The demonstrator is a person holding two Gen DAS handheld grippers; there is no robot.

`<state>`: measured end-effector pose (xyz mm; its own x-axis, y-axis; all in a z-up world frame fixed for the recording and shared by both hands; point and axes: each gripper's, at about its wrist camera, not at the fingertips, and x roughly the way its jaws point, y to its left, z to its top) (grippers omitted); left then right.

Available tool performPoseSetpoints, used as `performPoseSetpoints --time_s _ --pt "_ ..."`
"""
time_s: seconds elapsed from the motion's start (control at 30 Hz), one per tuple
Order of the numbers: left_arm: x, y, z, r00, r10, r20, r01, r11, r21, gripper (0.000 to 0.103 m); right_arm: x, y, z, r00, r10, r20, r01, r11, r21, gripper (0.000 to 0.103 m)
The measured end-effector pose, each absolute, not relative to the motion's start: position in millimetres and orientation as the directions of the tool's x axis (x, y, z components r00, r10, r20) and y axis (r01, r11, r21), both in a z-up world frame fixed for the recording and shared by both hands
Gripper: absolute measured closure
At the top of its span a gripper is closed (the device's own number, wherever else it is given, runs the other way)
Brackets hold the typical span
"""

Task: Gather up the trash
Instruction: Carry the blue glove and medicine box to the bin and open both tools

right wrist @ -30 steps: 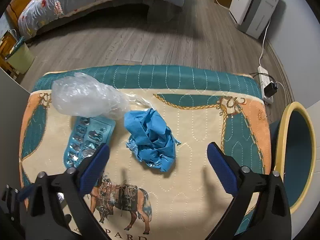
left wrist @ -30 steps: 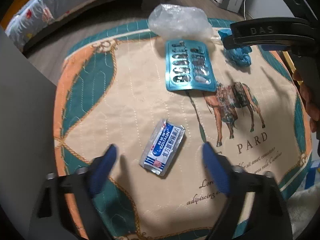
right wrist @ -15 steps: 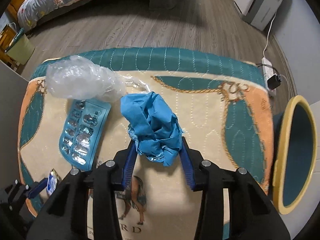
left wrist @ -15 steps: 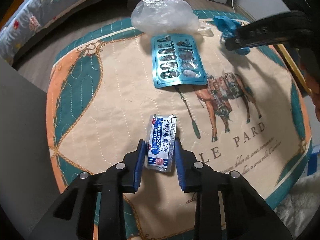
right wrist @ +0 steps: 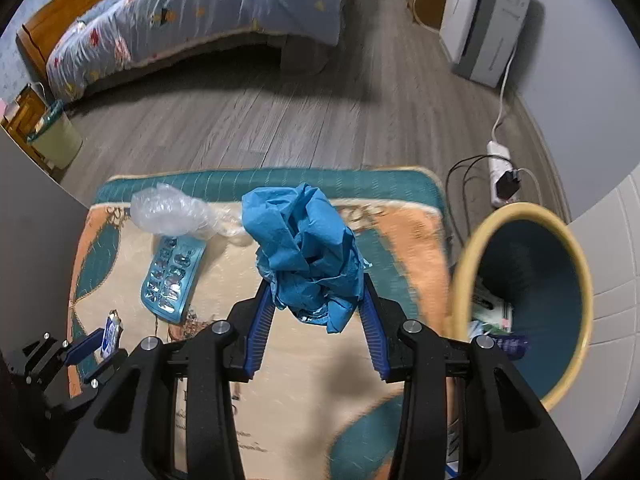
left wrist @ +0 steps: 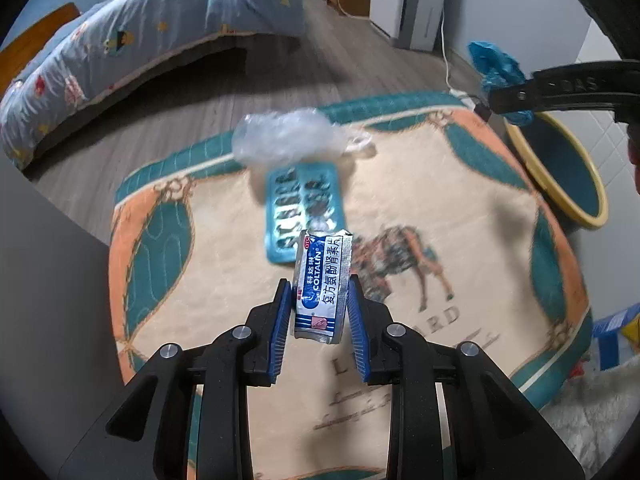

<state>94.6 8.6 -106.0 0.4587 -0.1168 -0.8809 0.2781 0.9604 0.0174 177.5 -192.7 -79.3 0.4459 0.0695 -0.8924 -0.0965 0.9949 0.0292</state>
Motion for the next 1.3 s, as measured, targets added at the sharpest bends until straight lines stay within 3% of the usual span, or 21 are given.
performPoseSetpoints --time_s 0.6,1.07,1.3 --pt "104.5 -92.7 -62.0 0.556 -0.213 -0.804 0.386 0.922 0.023 0.073 149.2 -326.5 -47.5 0.517 0.019 -0.856 0.035 0.998 0.044 0.062" --pt "106.5 -180.2 -60.6 0.536 -0.322 -0.780 0.515 0.857 -0.001 0.073 143.9 -417.0 -63.8 0.498 0.019 -0.867 0.181 0.976 0.125 0.062" --pt "110.8 -222.4 -71.9 0.496 -0.362 -0.789 0.567 0.823 -0.021 0.073 146.1 -454.5 -81.6 0.465 -0.056 -0.884 0.256 0.964 0.074 0.062"
